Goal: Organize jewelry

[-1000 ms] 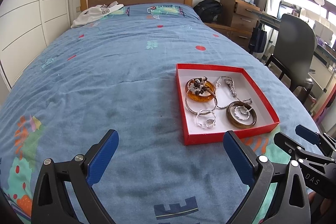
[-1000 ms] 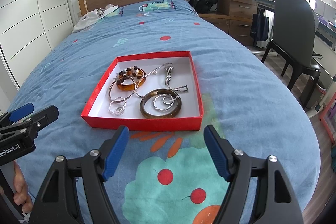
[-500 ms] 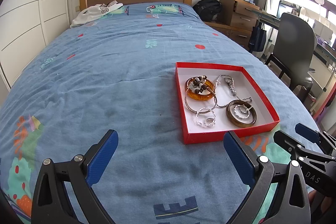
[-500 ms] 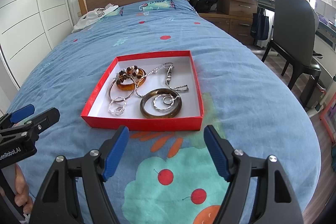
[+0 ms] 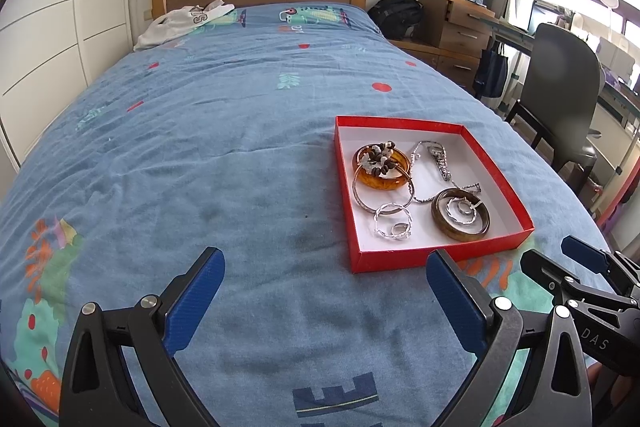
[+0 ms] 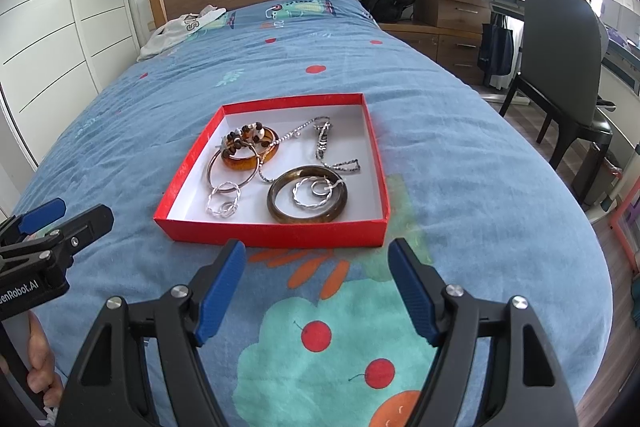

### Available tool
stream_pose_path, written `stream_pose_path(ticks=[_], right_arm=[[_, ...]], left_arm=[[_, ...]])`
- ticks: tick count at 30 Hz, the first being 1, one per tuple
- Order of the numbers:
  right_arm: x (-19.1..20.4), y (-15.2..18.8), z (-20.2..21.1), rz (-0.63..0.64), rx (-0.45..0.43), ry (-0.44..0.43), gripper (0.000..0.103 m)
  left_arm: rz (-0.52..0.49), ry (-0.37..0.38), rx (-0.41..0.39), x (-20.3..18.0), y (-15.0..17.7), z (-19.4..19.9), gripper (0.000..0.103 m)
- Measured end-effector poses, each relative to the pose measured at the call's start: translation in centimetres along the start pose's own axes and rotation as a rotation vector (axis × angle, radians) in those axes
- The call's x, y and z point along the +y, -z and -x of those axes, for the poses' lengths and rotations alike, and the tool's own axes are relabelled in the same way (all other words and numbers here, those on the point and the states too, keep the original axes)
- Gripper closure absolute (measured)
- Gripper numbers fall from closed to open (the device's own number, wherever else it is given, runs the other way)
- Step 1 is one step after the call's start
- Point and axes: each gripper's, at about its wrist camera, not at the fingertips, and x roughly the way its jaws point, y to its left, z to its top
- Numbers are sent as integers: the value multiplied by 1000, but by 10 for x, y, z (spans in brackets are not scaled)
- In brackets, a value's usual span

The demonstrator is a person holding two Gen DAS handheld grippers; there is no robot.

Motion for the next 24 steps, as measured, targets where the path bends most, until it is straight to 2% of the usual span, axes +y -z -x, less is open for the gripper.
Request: stream_pose_path(ticks=[24], right_arm=[[1,0,-1,1,3,-3,30]], left_arm=[[-9,3,7,1,2,-3,3]])
